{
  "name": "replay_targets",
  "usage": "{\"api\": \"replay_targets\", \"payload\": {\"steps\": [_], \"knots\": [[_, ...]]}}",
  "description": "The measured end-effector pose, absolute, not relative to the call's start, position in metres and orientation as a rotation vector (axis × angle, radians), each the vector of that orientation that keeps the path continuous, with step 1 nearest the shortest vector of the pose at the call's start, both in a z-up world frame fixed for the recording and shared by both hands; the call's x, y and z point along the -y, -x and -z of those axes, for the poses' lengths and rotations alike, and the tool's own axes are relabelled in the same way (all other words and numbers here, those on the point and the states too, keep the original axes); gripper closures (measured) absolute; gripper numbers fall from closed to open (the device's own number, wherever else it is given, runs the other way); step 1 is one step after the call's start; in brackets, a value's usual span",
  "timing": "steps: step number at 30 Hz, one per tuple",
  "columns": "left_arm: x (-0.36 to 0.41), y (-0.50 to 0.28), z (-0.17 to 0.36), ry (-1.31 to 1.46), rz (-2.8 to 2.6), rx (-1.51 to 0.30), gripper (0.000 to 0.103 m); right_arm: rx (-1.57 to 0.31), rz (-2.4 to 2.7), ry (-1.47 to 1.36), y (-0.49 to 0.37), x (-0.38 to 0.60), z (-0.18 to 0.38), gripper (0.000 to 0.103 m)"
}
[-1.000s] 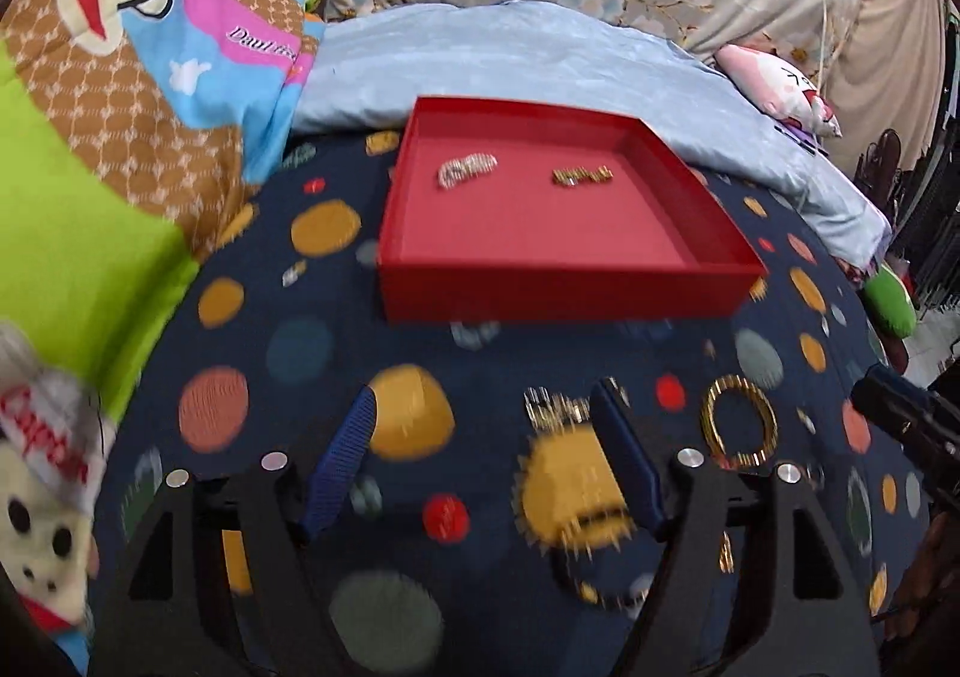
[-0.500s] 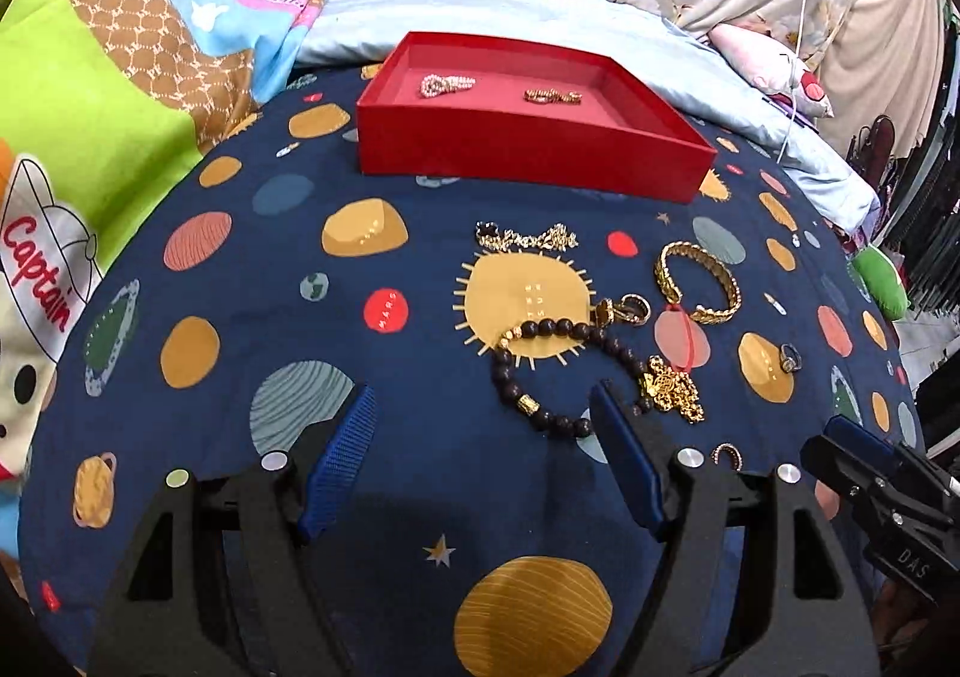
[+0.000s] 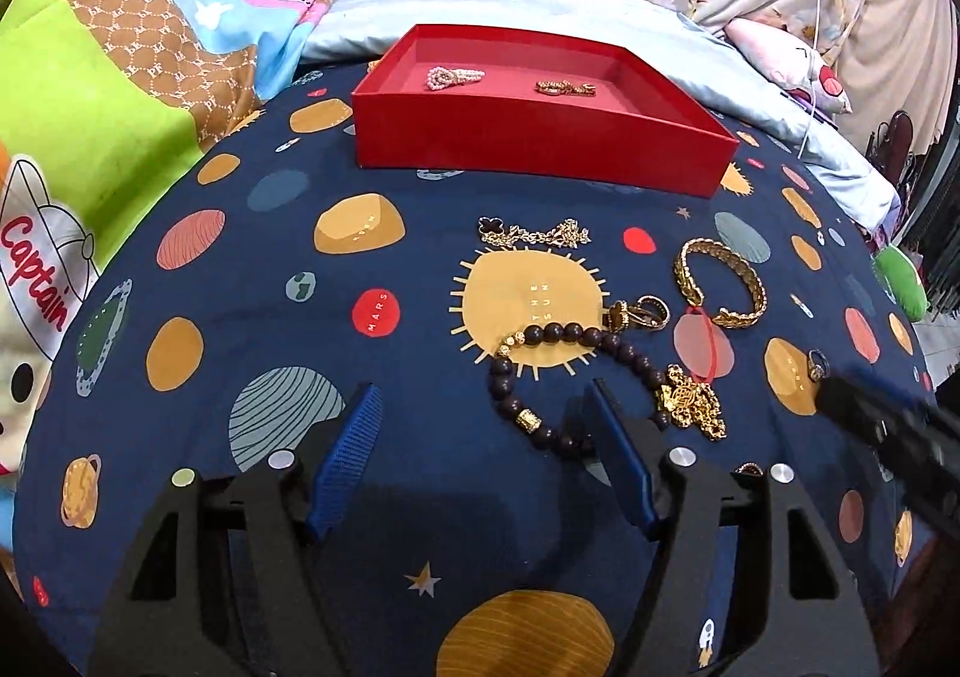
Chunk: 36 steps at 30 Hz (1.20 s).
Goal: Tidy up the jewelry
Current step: 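Withdraw both tools from the tray toward the remaining jewelry, then grasp the gold bangle with the right tool while the left tool grasps the dark bead bracelet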
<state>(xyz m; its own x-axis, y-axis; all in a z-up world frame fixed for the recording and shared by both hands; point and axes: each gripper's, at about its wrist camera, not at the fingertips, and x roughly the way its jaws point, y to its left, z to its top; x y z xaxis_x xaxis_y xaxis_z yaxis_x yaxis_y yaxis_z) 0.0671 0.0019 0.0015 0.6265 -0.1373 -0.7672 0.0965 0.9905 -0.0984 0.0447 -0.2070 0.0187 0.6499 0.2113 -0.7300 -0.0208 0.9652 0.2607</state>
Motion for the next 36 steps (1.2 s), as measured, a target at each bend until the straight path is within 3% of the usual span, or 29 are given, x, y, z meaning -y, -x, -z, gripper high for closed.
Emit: {"api": "replay_targets", "payload": {"steps": [15,19,22,31,34,36], "knots": [[-0.005,-0.067,-0.002,0.076,0.150,-0.879,0.034,-0.894,-0.032,-0.238,-0.111,0.172,-0.007,0.040],[-0.004,-0.067,-0.002,0.078,0.151,-0.879,0.034,-0.890,0.007,-0.168,-0.119,0.163,-0.005,0.040],[-0.005,-0.067,-0.002,0.079,0.152,-0.879,0.034,-0.891,0.026,-0.110,-0.119,0.159,-0.005,0.046],[0.000,-0.068,-0.001,0.038,0.133,-0.887,0.034,-0.879,-0.011,-0.173,-0.087,0.187,-0.006,0.046],[0.002,-0.069,-0.001,0.018,0.115,-0.889,0.037,-0.873,-0.018,-0.185,-0.069,0.196,-0.006,0.046],[0.003,-0.069,-0.001,0.008,0.100,-0.887,0.048,-0.875,-0.017,-0.186,-0.061,0.200,-0.006,0.046]]}}
